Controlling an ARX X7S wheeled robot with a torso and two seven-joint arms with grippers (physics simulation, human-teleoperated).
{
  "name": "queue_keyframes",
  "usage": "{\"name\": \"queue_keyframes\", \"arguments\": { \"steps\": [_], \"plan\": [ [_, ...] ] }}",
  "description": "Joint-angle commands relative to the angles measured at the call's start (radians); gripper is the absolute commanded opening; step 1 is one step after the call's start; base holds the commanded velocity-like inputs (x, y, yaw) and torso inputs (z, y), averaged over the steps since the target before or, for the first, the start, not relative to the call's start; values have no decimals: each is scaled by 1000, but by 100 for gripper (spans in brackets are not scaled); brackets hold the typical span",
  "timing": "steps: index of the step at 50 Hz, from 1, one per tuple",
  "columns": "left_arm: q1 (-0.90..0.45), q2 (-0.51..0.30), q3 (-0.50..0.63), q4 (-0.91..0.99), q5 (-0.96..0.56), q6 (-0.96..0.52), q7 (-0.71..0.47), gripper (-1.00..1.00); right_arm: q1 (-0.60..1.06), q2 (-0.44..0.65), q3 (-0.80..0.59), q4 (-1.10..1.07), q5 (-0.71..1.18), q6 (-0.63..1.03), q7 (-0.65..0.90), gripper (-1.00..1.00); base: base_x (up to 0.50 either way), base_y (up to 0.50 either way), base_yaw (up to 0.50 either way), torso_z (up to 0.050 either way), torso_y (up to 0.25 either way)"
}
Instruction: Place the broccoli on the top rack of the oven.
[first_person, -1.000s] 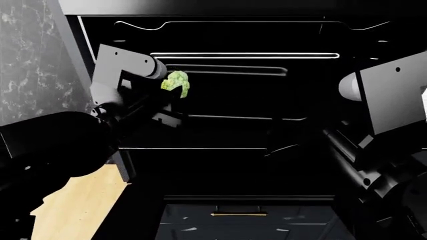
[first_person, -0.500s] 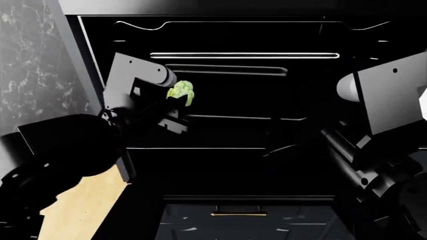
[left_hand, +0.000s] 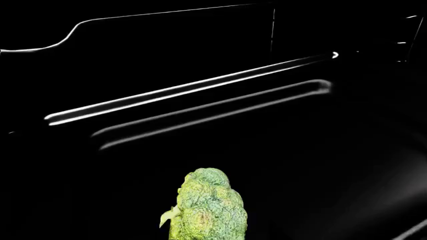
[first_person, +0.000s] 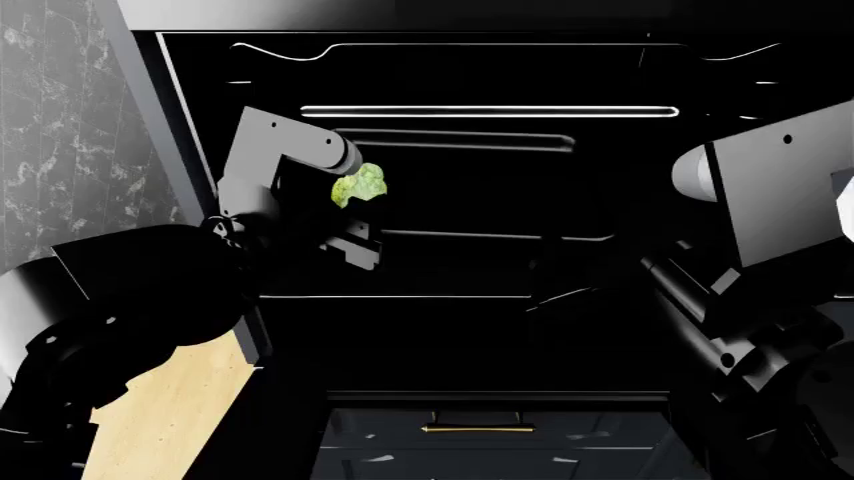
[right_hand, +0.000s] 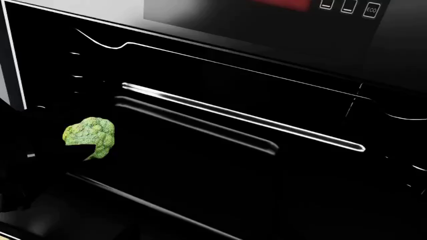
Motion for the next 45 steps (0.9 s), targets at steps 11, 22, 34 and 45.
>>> {"name": "queue_keyframes", "arguments": {
  "steps": [11,22,34,45],
  "plan": [
    [-1,-7,5,3,-16,-1,-7,100,-6,2,-5,4,-14,-3,-21,100,0,0,0,0,0],
    [-24,-25,-59,52,-83,-12,-45,100,-16,3,-5,9,-31,-4,-41,100,0,0,0,0,0],
    [30,-62,-129,151,-188,-24,-111,100,-15,10,-7,-1,-38,-2,-41,100,0,0,0,0,0],
    [105,-128,-234,287,-348,-19,-190,100,-28,35,23,-34,-52,-19,-63,100,0,0,0,0,0]
  ]
}}
